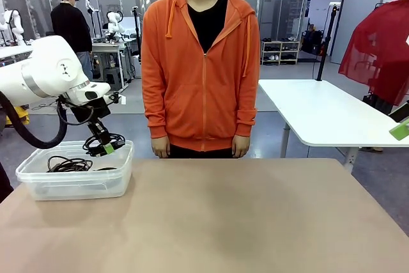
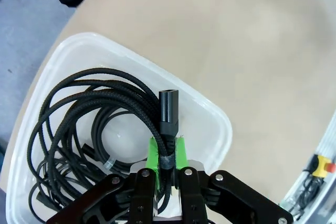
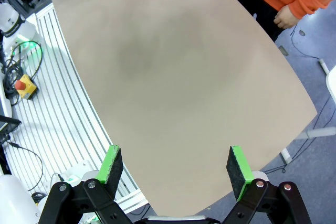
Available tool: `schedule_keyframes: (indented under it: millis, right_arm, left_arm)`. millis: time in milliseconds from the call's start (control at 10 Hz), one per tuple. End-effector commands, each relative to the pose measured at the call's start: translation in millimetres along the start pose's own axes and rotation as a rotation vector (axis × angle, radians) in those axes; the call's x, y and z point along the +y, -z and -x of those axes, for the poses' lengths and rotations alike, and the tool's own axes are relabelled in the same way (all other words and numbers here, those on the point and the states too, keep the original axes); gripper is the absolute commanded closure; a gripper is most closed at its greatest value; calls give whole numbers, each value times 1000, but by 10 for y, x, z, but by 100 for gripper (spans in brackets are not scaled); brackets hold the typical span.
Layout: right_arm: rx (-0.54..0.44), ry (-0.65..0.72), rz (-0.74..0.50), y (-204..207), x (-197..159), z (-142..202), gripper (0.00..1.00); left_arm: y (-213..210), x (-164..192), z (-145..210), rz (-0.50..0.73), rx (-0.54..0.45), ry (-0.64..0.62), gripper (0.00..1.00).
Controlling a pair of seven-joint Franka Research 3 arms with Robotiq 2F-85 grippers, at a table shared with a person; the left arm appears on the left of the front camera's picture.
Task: Organize and store the cables.
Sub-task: Place the USB Extension Cable into the Organizing box.
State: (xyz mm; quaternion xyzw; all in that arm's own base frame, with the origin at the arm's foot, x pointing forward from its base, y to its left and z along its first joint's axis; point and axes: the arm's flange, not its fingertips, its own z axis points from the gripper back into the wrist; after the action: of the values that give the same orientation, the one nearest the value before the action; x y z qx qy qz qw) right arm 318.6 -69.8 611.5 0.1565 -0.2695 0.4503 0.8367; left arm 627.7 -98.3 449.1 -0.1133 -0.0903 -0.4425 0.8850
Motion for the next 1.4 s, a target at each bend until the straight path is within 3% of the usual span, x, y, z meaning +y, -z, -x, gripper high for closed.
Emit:
schedule_keyframes:
  millis: [0,700,900,1300]
  right_arm:
    - [-4,5,0,-8,13,-7,0]
    - [-4,5,0,-8,13,-7,0]
    - [-4,5,0,-8,13,-7,0]
    - [-4,5,0,-8,13,-7,0]
  left_arm:
    - [75,116,-90,-10,10,-45,86]
    - [529,339,-29,40,61,-115,86]
    - [572,321,-15,39,90,-128,76]
    - [461,224,-8,22,81,-123,45]
